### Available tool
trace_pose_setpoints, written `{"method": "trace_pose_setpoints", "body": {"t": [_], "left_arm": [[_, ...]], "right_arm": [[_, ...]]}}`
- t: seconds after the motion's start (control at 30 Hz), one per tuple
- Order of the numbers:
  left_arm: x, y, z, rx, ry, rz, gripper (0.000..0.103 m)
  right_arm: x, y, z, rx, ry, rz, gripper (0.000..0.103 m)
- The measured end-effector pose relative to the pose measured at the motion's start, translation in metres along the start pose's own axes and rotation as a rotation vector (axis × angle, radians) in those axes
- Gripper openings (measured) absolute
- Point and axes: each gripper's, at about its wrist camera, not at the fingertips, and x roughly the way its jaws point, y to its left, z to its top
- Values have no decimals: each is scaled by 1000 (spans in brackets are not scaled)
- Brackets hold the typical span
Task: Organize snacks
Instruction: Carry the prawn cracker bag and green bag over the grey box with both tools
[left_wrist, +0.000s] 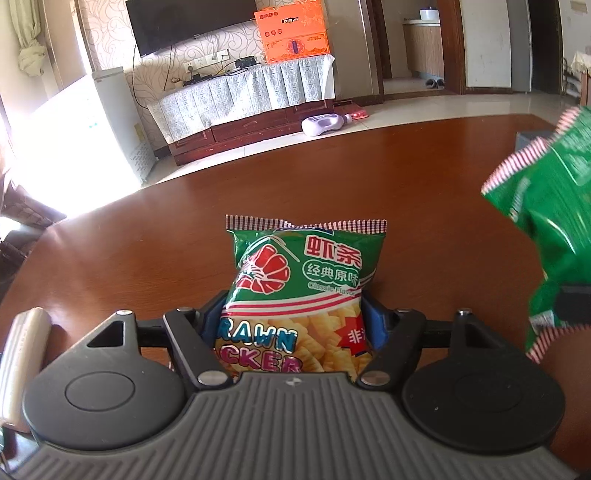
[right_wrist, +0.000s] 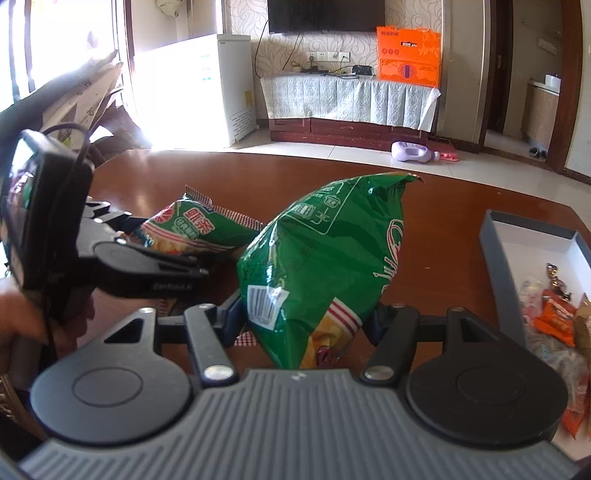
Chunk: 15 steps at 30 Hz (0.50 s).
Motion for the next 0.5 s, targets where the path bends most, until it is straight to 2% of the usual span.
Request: {"method": "trace_pose_setpoints", "body": {"t": [0.23, 0.5], "left_arm": [[-4, -19, 2, 17, 1, -21, 75], [-13, -56, 18, 24, -15, -59, 74]], "right_arm": [[-1, -17, -26, 23, 5, 26, 65], [-19, -36, -34, 39, -26, 38, 65]]}}
